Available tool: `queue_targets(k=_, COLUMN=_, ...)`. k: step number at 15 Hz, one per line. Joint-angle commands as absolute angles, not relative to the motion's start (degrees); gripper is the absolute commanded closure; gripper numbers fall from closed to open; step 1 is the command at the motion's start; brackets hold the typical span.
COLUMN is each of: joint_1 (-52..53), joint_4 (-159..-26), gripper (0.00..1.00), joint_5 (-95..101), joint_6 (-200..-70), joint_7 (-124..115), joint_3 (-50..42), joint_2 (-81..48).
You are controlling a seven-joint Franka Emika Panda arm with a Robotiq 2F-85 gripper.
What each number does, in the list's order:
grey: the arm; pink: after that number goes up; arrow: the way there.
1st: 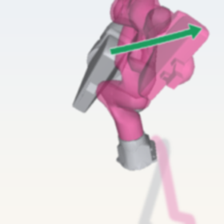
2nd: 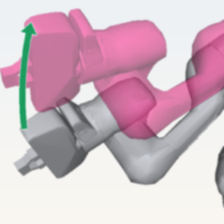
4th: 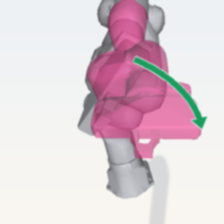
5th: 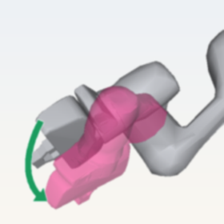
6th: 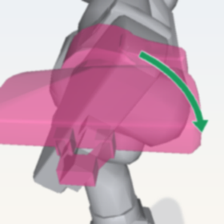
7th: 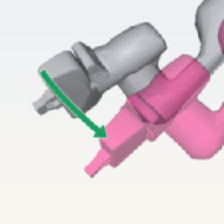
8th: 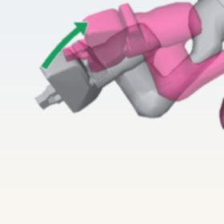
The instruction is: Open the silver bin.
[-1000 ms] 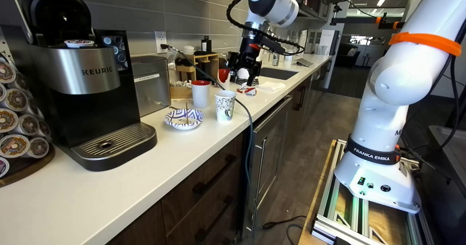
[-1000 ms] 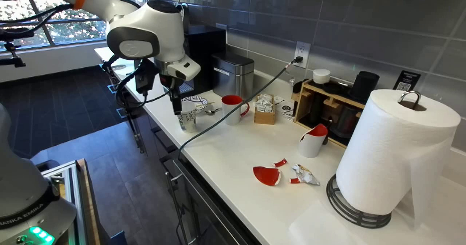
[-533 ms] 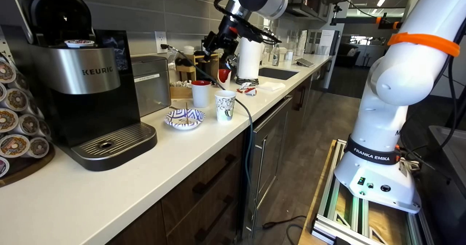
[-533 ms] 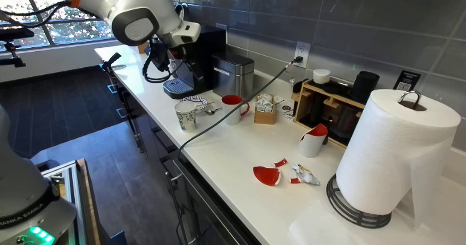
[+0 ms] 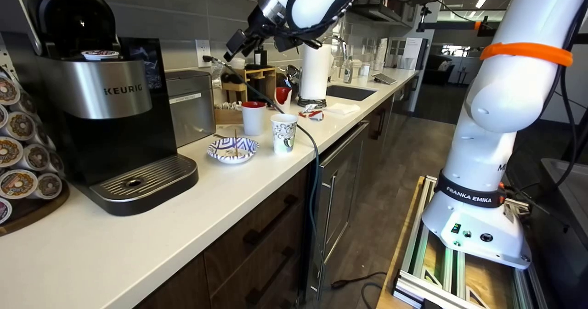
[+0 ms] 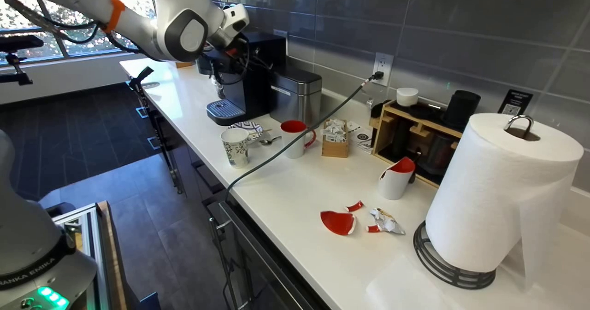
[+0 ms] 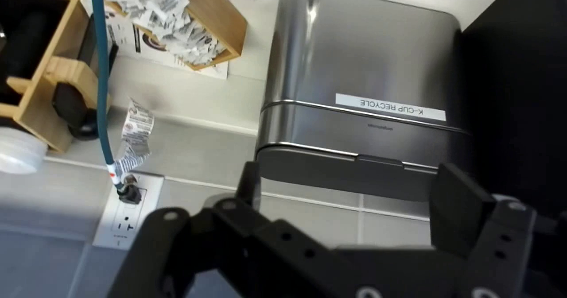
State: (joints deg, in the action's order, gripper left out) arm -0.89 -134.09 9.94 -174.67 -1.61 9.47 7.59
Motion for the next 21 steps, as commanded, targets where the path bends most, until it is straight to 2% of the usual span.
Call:
queue_targets(k=1, joint_1=-7.84, joint_4=-130.55, gripper=0.0, joint_5=25.46, joint_6=-178.28, joint_7=-3.63, joint_3=12.74, joint_2=3.68)
queue_targets(k=6, joint_1=-16.74, joint_4=-125.78, gripper=0.0, joint_5=46.86, joint_6=-183.43, joint_7=-14.25, joint_3=14.44, joint_2=2.84)
queue_targets(k=8, joint_1=-15.09, joint_4=-127.4, gripper=0.0, joint_5=40.95, joint_6=-183.64, joint_7=-19.45, joint_3=14.95, joint_2=1.04)
queue_targets(k=16, joint_1=-14.98, joint_4=-127.35, gripper=0.0, joint_5=41.64, joint_6=-182.54, joint_7=-18.94, joint_3=14.85, joint_2=1.37)
queue_targets(k=21, joint_1=-17.11, joint_4=-120.43, gripper=0.0, joint_5=60.68, joint_6=-181.86, joint_7=-25.1, joint_3=15.22, joint_2=1.27)
